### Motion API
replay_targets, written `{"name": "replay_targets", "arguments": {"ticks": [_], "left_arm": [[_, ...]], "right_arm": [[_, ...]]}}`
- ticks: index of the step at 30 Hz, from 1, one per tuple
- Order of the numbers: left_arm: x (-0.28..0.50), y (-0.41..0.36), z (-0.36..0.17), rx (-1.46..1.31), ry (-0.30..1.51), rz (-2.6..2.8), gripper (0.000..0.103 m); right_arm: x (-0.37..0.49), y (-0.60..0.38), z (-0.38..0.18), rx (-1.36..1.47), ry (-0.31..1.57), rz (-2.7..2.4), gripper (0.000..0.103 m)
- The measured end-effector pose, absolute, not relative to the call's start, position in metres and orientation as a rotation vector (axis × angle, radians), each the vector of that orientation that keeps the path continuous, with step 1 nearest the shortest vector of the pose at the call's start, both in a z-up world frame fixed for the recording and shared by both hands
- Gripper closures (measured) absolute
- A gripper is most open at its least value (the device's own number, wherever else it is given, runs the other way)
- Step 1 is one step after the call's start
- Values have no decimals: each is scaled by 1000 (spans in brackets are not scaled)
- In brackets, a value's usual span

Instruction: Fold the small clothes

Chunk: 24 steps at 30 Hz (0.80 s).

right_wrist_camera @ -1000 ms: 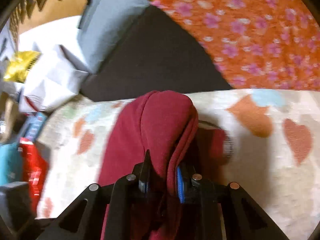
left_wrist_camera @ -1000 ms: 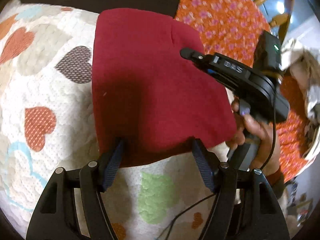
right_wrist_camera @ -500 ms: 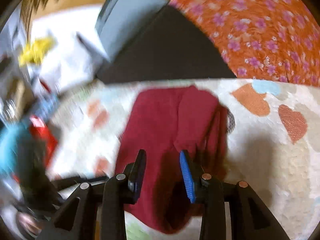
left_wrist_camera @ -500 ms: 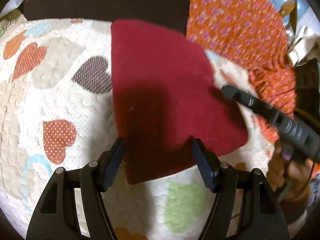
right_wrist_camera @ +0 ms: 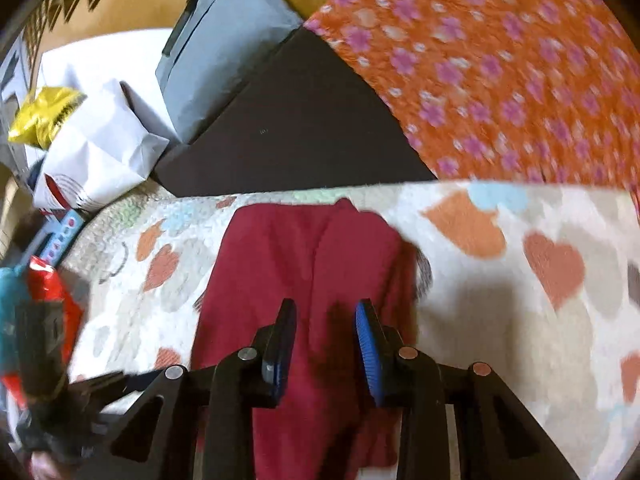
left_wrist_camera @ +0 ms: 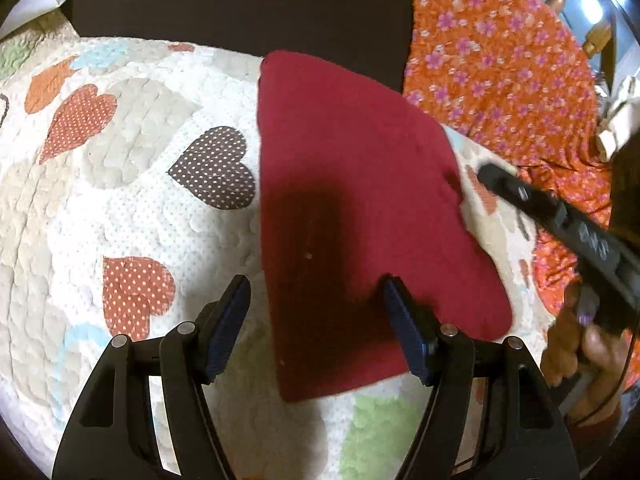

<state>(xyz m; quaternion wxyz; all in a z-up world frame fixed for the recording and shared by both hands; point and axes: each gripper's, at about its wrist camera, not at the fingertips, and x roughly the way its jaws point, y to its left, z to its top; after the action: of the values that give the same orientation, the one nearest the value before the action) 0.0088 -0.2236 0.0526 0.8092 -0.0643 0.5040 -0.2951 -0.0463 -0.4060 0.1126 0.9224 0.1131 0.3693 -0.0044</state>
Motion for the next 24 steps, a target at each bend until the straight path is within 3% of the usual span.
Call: {"name": "replay_targets", "arguments": {"ticks": [3,7,15,24], "left_arm": [[15,-225,39,-113,1101,-601,34],[18,-235,35,-82,1094,-602,33],[15,-234,34,-66,1079,-594,33],[9,-236,34,-30,1044,-579,33]], "right_arm": [[-16,-409,88,197,846,-66,81],[2,-423,67,227,859,-91,83],[-49,-415,98,233,838,-17,83],[-78,-412,54,281,893,-9,78]]}}
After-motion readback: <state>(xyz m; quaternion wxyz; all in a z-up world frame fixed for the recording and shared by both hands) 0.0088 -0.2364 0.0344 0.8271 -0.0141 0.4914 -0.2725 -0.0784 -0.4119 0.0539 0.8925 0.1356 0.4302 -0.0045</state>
